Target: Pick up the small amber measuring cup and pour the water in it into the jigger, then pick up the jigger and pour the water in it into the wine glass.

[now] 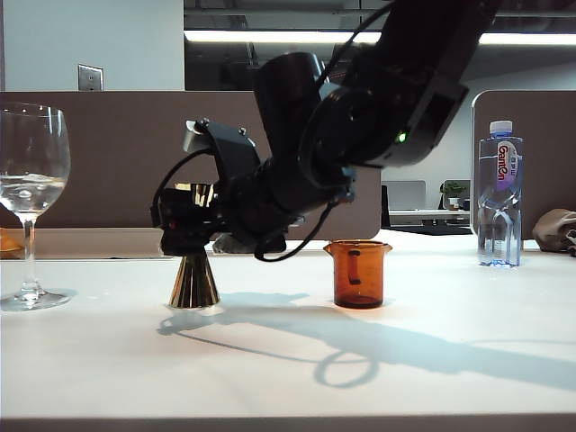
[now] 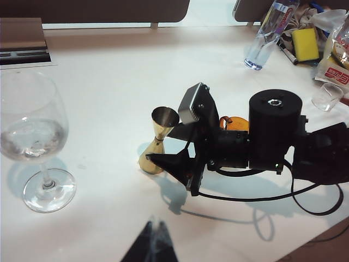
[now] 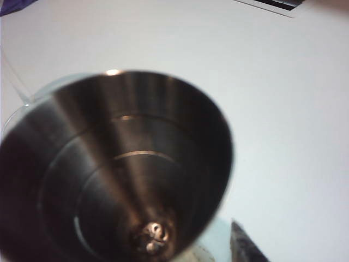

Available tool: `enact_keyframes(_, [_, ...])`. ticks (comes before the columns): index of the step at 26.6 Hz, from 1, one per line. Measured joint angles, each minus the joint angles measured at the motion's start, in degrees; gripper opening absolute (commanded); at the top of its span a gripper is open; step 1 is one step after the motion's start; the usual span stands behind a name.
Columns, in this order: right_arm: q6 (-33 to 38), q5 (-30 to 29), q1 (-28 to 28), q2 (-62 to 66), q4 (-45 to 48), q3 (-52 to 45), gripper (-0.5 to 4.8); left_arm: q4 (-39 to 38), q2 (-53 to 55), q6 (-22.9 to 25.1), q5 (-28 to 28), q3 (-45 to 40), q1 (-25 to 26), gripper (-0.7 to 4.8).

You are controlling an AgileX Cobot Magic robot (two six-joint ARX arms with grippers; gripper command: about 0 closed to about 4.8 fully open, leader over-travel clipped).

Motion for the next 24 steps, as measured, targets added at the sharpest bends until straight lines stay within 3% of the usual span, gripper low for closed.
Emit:
enact_keyframes(7, [0.0,0.7,0.1,-6.4,-6.5,-1.0,3.71,0.0,0.0,0.0,0.0,0.0,0.0,-0.02])
enact_keyframes(19, [-0.9,3.7,1.0,-25.7,-9.6,-12.8,3.62,0.0,0.0,0.0,0.0,0.0,0.0,-0.02])
enact_keyframes(21, [-2.1,5.1,1.0,-29.9,-10.8,-14.8,3.39,0.0,0.0,0.0,0.0,0.0,0.0,-0.02])
enact_keyframes(22, [-2.7,5.9,1.0,-31.8,-11.1,-15.8,2.98,0.0,0.0,0.0,0.0,0.0,0.0,-0.02])
enact_keyframes(24, [-4.1,8.0,0.1,-37.2,-11.6,-19.1,1.41,0.0,0.0,0.0,0.0,0.0,0.0,-0.02])
